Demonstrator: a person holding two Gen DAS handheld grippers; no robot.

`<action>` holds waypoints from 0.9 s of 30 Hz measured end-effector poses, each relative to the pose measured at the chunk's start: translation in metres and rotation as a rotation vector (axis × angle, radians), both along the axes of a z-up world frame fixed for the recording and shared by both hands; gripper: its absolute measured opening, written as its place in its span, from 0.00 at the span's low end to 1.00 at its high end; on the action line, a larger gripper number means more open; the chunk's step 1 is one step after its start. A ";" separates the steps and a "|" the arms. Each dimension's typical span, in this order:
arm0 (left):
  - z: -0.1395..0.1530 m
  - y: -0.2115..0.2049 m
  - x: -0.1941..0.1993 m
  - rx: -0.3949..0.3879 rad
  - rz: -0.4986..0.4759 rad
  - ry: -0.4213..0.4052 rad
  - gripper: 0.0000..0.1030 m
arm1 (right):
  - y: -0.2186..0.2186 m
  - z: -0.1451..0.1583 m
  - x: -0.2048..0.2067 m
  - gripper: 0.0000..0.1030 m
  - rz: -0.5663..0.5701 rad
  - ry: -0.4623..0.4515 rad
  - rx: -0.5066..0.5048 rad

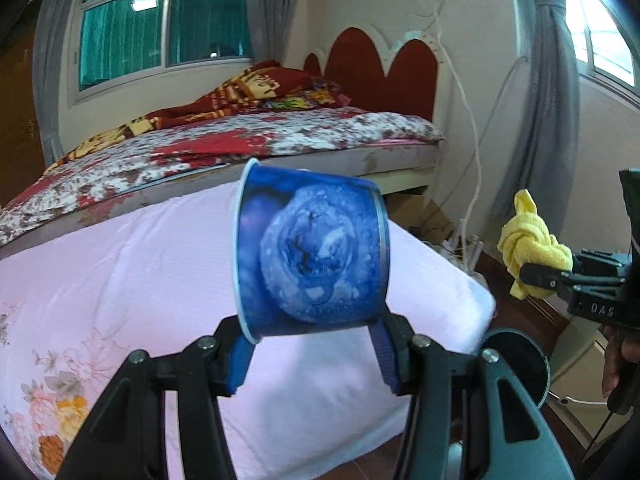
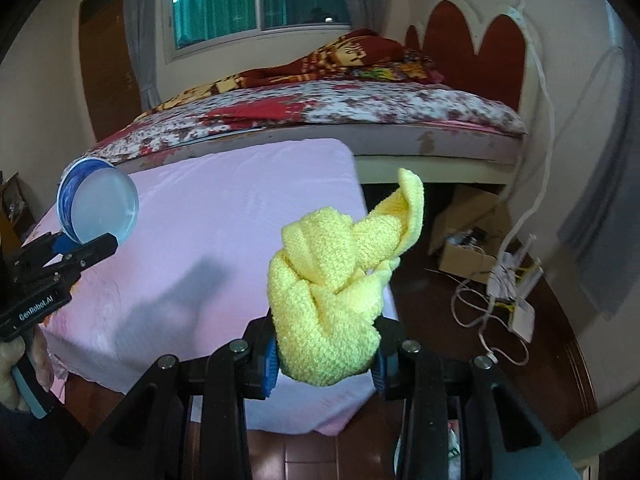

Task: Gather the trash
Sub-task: 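Carry the cup and yellow cloth over the bucket and open both tools to drop them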

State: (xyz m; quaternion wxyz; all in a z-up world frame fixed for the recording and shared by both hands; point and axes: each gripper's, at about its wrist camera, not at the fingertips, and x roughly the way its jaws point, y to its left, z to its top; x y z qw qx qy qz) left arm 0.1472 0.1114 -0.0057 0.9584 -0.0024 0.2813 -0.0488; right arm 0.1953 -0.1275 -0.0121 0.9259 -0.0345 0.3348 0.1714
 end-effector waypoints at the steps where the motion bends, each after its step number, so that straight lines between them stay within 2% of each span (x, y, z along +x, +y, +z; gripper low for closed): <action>1: 0.000 -0.007 -0.001 0.005 -0.013 0.000 0.51 | -0.008 -0.002 -0.004 0.37 -0.010 0.005 0.005; 6: 0.000 -0.040 -0.009 0.021 -0.062 0.001 0.51 | -0.048 -0.015 -0.022 0.37 -0.078 0.025 0.020; 19: -0.001 -0.120 -0.019 0.027 -0.198 0.011 0.51 | -0.120 -0.023 -0.055 0.37 -0.196 0.017 0.040; 27: -0.019 -0.181 -0.026 0.037 -0.327 0.050 0.51 | -0.173 -0.047 -0.073 0.37 -0.272 0.052 0.025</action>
